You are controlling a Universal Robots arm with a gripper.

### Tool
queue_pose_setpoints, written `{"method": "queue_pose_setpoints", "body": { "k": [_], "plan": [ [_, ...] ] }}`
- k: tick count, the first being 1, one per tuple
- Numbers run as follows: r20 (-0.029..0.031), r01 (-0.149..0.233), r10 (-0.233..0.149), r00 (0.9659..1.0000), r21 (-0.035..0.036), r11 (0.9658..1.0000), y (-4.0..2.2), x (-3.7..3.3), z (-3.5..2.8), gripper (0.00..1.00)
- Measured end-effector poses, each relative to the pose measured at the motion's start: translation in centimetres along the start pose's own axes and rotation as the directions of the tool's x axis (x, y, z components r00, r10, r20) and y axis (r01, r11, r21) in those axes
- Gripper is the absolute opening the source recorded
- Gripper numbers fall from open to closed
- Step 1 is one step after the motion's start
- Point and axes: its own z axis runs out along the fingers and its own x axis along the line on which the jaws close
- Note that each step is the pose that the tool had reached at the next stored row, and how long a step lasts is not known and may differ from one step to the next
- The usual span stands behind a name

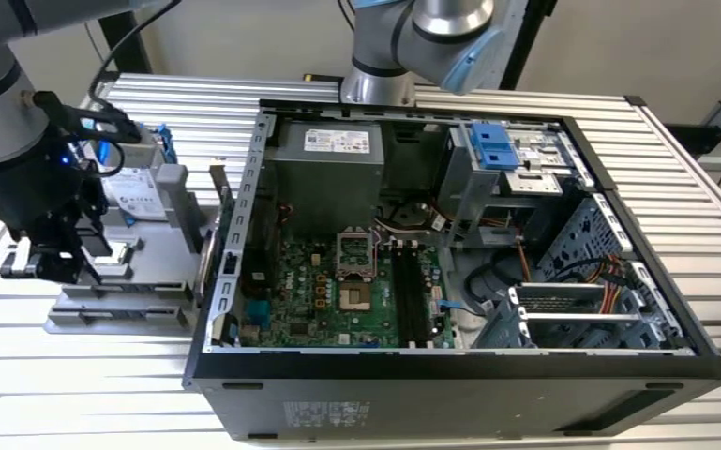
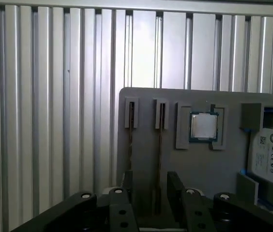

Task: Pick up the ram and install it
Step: 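Pick up the ram and move it above insertion slot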

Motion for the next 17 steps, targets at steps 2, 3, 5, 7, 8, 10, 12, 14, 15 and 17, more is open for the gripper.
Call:
{"method": "queue_pose_setpoints", "body": {
  "k": [2,3,5,7,8,10,12,14,15,17],
  "plan": [
    [0.0000,0.000,0.000,1.0000,0.0000,1.0000,0.00,0.46,0.21,1.00],
    [0.0000,0.000,0.000,1.0000,0.0000,1.0000,0.00,0.64,0.31,1.00],
    [0.0001,-0.002,0.002,1.0000,0.0001,1.0000,0.00,0.84,0.55,1.00],
    [0.0001,-0.013,0.013,0.9999,0.0005,0.9999,0.00,0.86,0.79,1.00],
    [0.0001,-0.020,0.020,0.9998,0.0008,0.9998,0.00,0.87,0.91,1.00],
    [0.0004,-0.035,0.035,0.9994,0.0014,0.9994,-0.01,0.88,1.16,1.00],
    [0.0004,-0.040,0.040,0.9992,0.0016,0.9992,-0.01,0.89,1.38,1.00],
    [0.0005,-0.040,0.040,0.9992,0.0017,0.9992,-0.01,0.90,1.60,1.00],
    [0.0004,-0.040,0.040,0.9992,0.0017,0.9992,-0.02,0.90,1.73,1.00],
    [0.0004,-0.040,0.040,0.9992,0.0017,0.9992,-0.02,0.92,2.04,1.00]
  ]
}}
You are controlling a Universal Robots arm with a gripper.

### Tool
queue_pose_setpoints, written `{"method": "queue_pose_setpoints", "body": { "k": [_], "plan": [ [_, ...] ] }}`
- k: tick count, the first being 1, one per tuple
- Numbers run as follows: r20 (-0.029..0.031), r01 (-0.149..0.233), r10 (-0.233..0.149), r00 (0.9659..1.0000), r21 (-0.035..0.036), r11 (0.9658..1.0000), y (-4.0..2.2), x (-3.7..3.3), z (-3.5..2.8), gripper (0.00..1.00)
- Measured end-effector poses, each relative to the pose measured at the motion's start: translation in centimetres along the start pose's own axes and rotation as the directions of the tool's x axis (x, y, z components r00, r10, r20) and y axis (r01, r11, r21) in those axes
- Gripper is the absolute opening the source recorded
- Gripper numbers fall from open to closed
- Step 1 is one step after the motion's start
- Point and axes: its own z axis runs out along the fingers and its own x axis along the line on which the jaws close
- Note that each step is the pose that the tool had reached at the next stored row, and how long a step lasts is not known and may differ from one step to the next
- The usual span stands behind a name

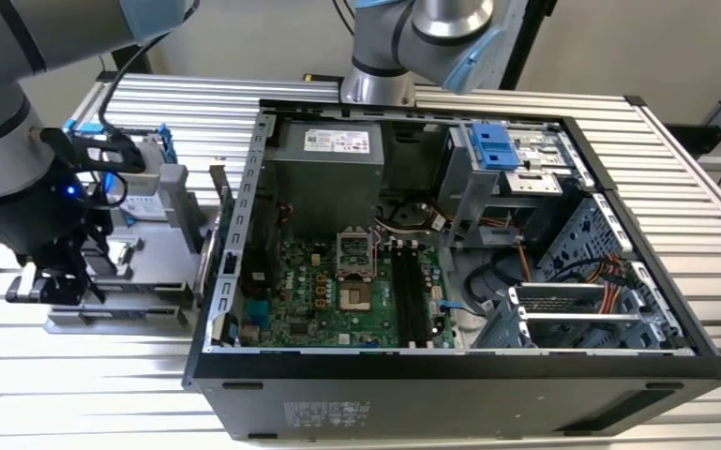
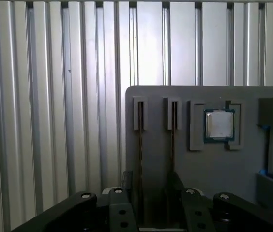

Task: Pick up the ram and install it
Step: 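Pick up the ram and move it above insertion slot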

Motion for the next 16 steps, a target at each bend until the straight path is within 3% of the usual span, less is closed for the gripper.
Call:
{"method": "queue_pose_setpoints", "body": {
  "k": [16],
  "plan": [
    [0.0000,0.000,0.000,1.0000,-0.0001,1.0000,-0.04,0.11,2.82,1.00]
  ]
}}
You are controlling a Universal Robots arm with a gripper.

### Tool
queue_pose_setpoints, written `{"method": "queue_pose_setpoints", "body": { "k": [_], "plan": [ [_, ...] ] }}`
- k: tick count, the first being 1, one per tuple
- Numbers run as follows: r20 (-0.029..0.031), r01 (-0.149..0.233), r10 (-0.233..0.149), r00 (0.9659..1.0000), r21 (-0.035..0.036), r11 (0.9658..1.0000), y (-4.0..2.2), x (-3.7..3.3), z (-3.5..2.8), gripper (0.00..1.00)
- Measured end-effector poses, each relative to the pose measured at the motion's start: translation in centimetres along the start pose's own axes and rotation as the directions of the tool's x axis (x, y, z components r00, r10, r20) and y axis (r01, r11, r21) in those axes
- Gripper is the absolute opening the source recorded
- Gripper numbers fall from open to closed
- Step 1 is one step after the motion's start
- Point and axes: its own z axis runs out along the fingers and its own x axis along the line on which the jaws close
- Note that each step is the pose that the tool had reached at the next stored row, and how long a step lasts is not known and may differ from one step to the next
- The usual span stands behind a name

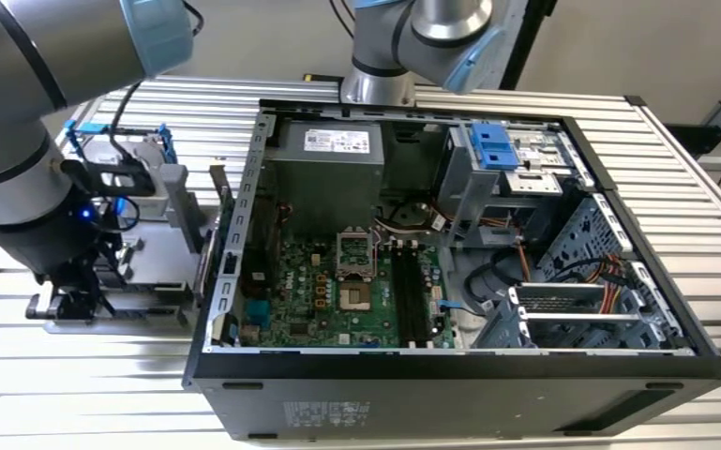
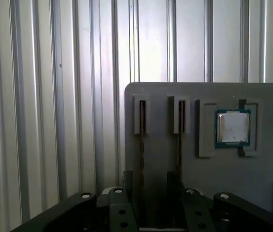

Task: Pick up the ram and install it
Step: 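Pick up the ram and move it above insertion slot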

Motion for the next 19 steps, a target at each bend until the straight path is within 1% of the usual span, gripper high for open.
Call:
{"method": "queue_pose_setpoints", "body": {
  "k": [12,19],
  "plan": [
    [0.0001,0.000,0.000,1.0000,0.0001,1.0000,-0.02,0.15,1.60,1.00],
    [0.0000,0.000,0.000,1.0000,0.0000,1.0000,-0.03,0.18,2.14,1.00]
  ]
}}
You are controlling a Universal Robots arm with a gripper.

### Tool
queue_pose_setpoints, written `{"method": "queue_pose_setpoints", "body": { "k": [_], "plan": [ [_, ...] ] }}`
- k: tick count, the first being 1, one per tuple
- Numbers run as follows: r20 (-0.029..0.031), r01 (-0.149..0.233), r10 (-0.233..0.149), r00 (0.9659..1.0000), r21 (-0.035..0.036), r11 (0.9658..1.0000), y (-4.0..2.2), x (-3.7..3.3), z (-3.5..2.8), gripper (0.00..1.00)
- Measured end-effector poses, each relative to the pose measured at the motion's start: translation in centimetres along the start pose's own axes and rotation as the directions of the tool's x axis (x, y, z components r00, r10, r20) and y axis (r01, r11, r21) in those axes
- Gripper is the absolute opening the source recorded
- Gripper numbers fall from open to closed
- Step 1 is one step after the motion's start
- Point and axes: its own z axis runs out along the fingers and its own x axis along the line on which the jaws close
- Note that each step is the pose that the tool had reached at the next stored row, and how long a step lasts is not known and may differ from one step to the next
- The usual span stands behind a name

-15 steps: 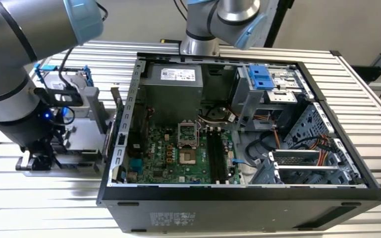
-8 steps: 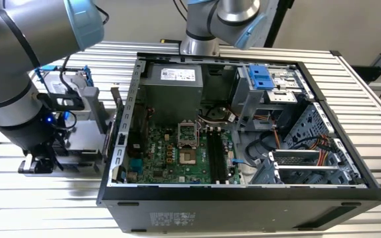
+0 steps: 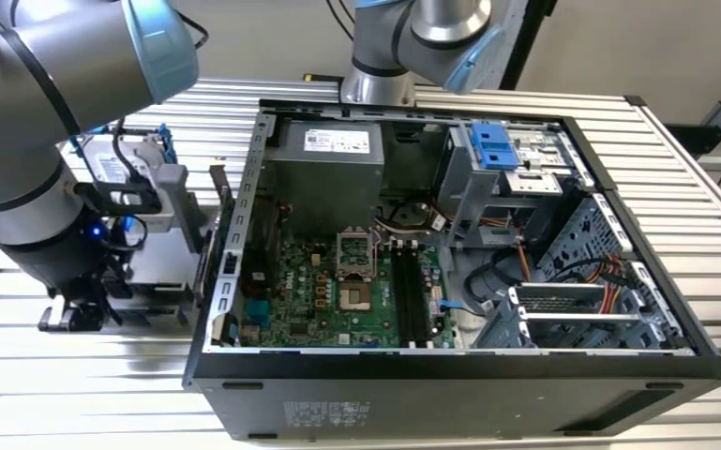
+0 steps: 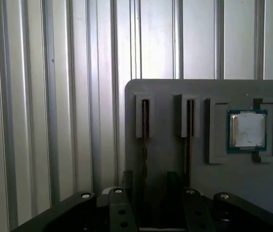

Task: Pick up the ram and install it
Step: 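Pick up the ram and move it above insertion slot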

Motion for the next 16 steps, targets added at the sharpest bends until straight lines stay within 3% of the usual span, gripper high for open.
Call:
{"method": "queue_pose_setpoints", "body": {
  "k": [7,16],
  "plan": [
    [0.0001,0.000,0.000,1.0000,0.0001,1.0000,-0.01,0.12,0.38,1.00],
    [0.0000,0.000,0.000,1.0000,0.0000,1.0000,-0.01,0.13,0.42,1.00]
  ]
}}
